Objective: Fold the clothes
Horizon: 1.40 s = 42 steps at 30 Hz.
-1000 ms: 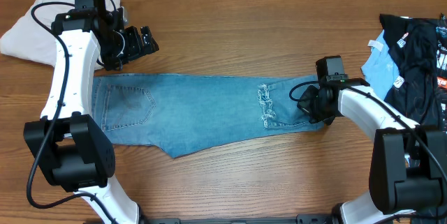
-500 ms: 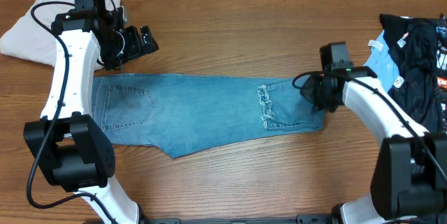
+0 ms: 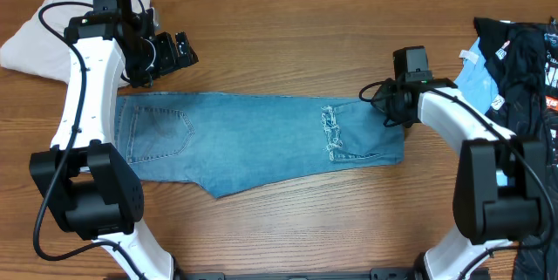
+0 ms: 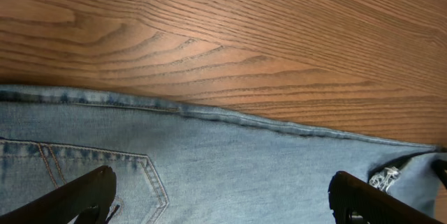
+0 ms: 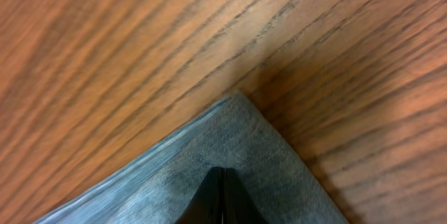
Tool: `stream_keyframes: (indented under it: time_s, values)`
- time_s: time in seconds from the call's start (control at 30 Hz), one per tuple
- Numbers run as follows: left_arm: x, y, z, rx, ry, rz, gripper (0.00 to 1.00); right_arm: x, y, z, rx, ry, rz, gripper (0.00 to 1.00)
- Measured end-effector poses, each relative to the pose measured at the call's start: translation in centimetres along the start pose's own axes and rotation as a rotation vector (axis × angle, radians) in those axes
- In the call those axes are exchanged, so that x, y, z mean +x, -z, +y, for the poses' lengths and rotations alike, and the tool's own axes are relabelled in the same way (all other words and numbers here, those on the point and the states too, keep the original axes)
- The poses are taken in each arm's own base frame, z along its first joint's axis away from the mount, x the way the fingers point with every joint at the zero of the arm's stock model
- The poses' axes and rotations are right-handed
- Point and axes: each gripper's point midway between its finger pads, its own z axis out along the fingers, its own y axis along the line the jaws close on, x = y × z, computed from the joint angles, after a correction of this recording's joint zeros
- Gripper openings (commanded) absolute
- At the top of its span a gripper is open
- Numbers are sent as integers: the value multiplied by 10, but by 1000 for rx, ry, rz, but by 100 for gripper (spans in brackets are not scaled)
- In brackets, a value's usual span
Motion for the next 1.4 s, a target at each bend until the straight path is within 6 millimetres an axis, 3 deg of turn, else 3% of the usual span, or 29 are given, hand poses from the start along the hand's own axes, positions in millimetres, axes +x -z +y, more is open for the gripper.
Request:
stream_keyframes:
  time_s: [0.2,0.33,0.47,0.6,0.73,0.87,1.13,1.23,1.4]
  values:
    - [0,0,0,0,0,0,100,-4,-2,-1,14,7,-12,4]
    - [0,0,0,0,0,1,100,-3,13,-7,81,25,36,4]
    - [0,0,0,0,0,1,100,-12,46,-2,116,34,60,4]
    - [0,0,0,-1,0,1,100,-17,95,-2,121,35,54,4]
    - [0,0,3,-15,0,-2,100,1,125,-17,159,38,108,4]
    - [-1,0,4,-22,0,-5,100,21,118,-24,175,46,177,4]
    - [2,0,5,-28,4,5,100,69,68,-39,148,51,275,6]
    - [2,0,5,-28,4,7,100,90,55,-51,159,33,322,6]
    - [2,0,5,-29,5,8,100,107,42,-63,169,15,351,9]
